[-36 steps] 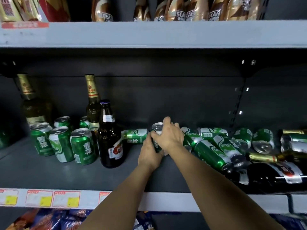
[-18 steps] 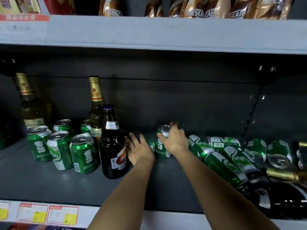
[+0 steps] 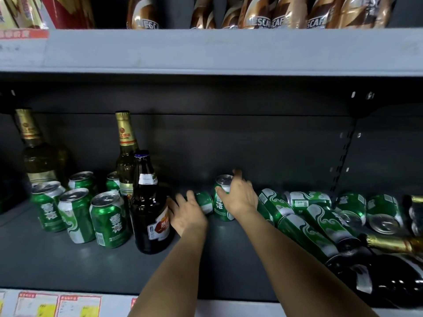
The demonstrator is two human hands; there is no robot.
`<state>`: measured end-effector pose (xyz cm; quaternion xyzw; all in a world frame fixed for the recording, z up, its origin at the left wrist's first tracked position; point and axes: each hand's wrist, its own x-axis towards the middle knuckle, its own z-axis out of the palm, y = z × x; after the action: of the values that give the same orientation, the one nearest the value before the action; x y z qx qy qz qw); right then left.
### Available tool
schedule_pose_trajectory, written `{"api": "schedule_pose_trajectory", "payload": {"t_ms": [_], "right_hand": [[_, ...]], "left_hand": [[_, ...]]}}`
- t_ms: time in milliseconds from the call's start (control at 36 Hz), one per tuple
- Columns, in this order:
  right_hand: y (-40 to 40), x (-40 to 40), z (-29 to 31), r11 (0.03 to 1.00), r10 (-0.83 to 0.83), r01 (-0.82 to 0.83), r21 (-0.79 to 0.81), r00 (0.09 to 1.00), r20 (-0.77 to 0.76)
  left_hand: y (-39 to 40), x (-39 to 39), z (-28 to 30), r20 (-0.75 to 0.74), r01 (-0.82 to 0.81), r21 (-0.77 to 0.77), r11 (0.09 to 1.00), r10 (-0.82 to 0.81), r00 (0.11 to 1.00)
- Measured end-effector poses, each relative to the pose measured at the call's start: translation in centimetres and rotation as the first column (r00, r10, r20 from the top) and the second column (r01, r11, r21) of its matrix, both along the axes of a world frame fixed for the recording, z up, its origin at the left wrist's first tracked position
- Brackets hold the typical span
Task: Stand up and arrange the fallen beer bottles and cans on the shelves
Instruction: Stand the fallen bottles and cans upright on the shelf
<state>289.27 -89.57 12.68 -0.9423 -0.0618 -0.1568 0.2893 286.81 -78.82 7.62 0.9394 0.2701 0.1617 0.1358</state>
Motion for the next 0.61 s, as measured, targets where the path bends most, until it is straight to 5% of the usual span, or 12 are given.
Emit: {"api": "schedule_pose_trajectory", "payload": {"t_ms": [194,417,611], "right_hand": [[-0.9,1.2,0.3,0.998,-0.029,0.028,-0.052,0.999,-0.021],[-0.4,1.5,0.1,0.999,-0.036,0.034,-0.035,0.998,-0.059],[-0.5,1.1,0.1,0.997,-0.027,0.022,-0.07,0.997,-0.075]], "left_hand": [[-0.3,1.0,1.1,0.001,0.05,-0.205,0.978,-0.051,0.999],[-0.1,0.8,1.5,-0.144,0.086,-0.052,0.995,-0.093,0.985],[-1.1,-0.2,2.2,0.017,0.064,-0.181,0.981,-0.062,0.998]]}}
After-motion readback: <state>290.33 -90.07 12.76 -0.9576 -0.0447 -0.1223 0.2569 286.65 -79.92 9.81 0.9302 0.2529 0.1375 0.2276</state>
